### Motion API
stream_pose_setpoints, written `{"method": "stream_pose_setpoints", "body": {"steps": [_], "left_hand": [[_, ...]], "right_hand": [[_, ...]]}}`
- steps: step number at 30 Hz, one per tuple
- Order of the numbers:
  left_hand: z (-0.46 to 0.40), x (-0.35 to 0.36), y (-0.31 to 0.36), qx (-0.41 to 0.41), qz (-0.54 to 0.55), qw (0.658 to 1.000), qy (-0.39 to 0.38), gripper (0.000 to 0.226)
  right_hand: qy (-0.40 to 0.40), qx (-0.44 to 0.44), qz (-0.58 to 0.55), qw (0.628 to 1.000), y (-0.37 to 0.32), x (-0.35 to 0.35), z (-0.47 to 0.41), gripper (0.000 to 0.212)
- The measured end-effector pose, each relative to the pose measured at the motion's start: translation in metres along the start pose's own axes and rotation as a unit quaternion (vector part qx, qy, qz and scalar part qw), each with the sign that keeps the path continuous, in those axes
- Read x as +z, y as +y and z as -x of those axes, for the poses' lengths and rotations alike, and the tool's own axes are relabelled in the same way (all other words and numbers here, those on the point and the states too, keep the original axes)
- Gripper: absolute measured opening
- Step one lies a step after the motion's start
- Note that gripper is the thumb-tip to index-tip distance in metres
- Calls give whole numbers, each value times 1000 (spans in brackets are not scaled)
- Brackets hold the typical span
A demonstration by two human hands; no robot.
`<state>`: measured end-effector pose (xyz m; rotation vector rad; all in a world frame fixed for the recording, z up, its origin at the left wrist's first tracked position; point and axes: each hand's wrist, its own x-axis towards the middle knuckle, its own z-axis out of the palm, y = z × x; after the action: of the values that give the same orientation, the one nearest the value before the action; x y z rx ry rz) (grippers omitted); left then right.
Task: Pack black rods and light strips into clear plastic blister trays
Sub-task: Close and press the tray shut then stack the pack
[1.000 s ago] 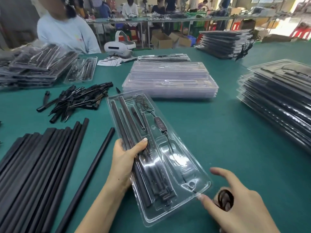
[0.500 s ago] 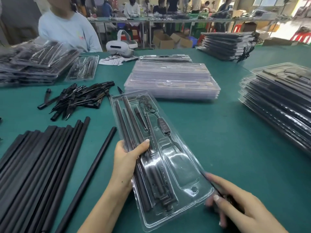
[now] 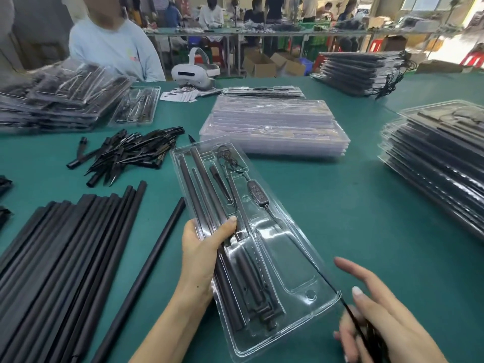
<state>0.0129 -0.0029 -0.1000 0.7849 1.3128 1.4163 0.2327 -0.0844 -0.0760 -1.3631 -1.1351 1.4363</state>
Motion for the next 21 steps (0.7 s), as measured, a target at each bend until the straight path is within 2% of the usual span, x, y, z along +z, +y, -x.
{"method": "stream_pose_setpoints", "body": {"steps": [5,8,11,13,17,19,21], "left_hand": [[0,-1,0,-9,14,1000,10,110],[-1,-1,1,-15,20,1000,5,106],[-1,0,3,-16,37,999,11,104],[-1,0,2,-13,35,999,10,102],[0,1,4,-20,44,999,-5,113],[0,1,5,-21,49,999,-10,110],[0,0,2,-11,31,999,-18,97]], "right_hand": [[-50,-10,92,994,6,8,-1,45],[-31,4,58,998,6,2,-6,41],[-20,34,14,999,2,1,-8,29],[-27,62,7,998,-3,3,-9,39],[-132,50,85,986,-16,-1,-15,58],[-145,37,121,981,-21,-1,-24,53],[-138,39,173,974,-23,-3,-32,42]]}}
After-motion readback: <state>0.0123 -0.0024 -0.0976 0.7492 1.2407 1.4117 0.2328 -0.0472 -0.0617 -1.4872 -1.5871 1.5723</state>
